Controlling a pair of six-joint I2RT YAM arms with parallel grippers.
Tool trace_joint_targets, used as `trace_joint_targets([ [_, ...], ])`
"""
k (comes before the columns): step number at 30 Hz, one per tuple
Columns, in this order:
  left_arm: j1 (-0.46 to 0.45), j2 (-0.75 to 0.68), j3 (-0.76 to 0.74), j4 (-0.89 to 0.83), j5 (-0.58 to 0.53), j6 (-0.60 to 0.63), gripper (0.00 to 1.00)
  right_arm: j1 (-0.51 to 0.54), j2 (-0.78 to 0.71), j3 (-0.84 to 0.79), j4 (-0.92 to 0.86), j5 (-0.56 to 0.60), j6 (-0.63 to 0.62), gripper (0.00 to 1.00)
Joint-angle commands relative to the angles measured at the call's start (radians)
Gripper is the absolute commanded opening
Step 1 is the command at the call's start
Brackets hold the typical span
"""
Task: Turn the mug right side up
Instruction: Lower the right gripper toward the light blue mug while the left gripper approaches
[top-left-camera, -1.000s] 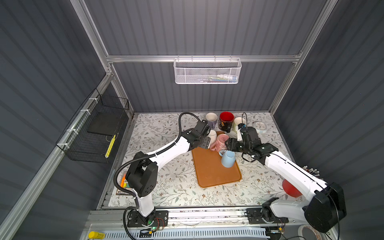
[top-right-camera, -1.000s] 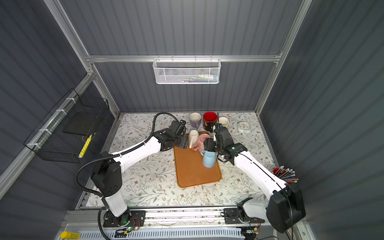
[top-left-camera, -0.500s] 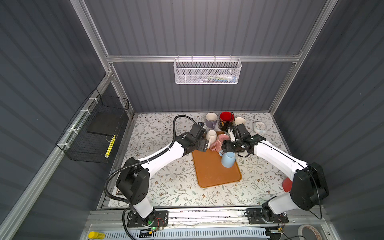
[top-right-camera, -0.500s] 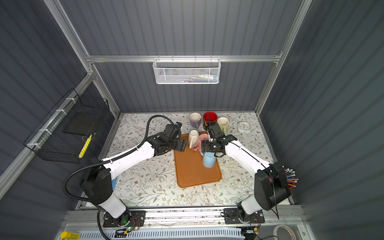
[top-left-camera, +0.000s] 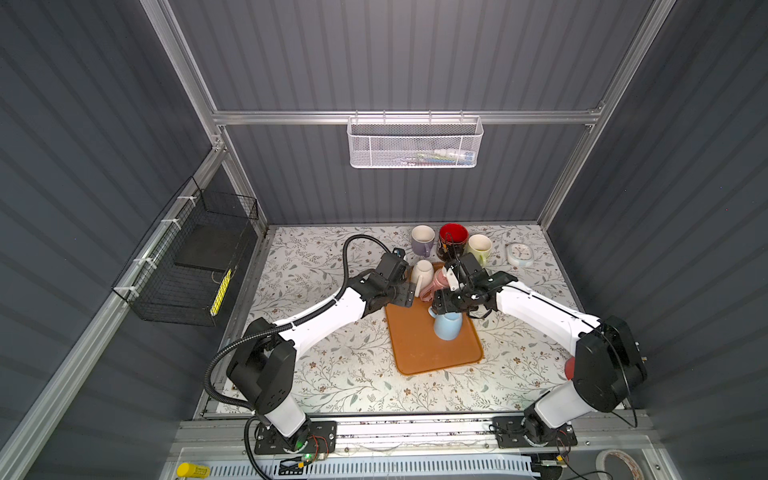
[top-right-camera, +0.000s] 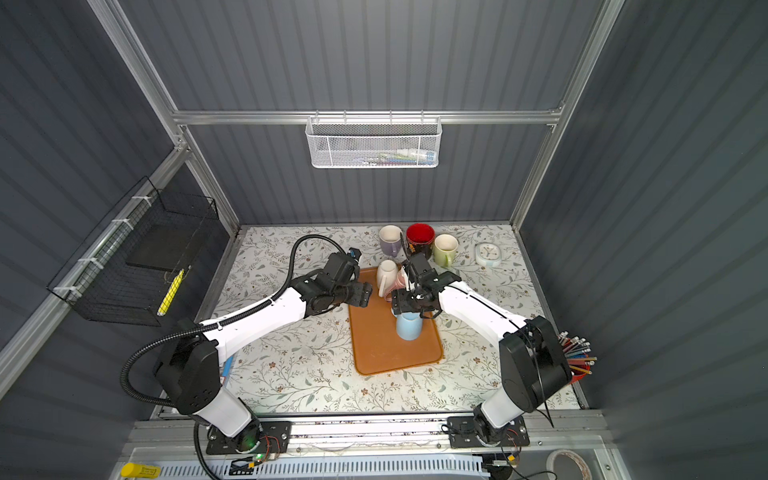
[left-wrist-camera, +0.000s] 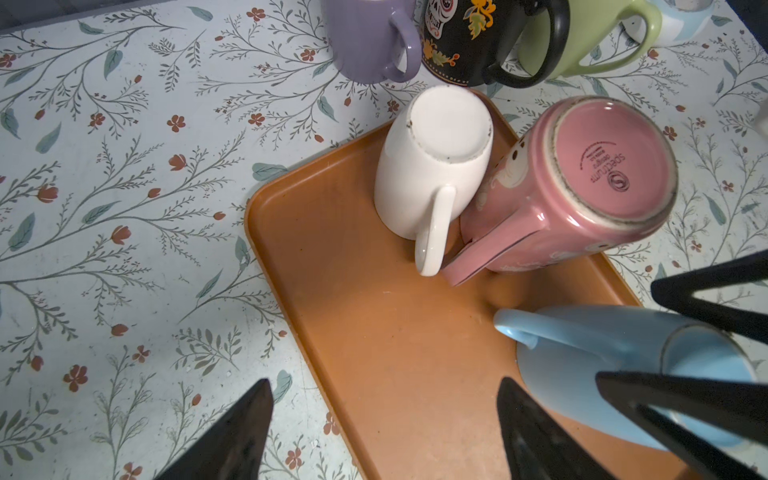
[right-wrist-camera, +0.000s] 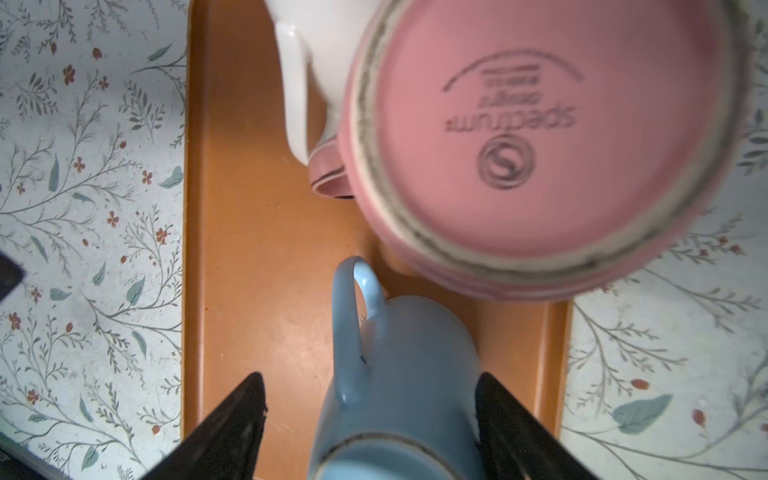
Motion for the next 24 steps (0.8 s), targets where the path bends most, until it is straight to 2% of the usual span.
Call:
trace_joint_targets([
  [1, -0.001, 0.035, 0.016, 0.002, -0.002, -0.003, 0.85, 0.025, 0.004, 0.012, 0.022, -0.044, -0.010, 0.78],
  [6, -0.001, 0.092, 0.048, 0.007, 0.009, -0.002, 0.83, 0.033, -0.051, -0.017, 0.073, -0.083, -0.008, 0.78],
  [15, -0.001, 0.235, 0.210, -0.028, 0.096, 0.018, 0.79, 0.040, -0.267, -0.130, 0.050, -0.032, 0.047, 0.79],
  [20, -0.001, 0.292, 0.247, -0.023, 0.156, 0.015, 0.71, 0.053, -0.387, -0.236, -0.022, -0.008, 0.090, 0.66],
  [24, -0.004, 0.314, 0.250, -0.011, 0.173, 0.012, 0.60, 0.057, -0.435, -0.312, -0.031, 0.003, 0.125, 0.51],
])
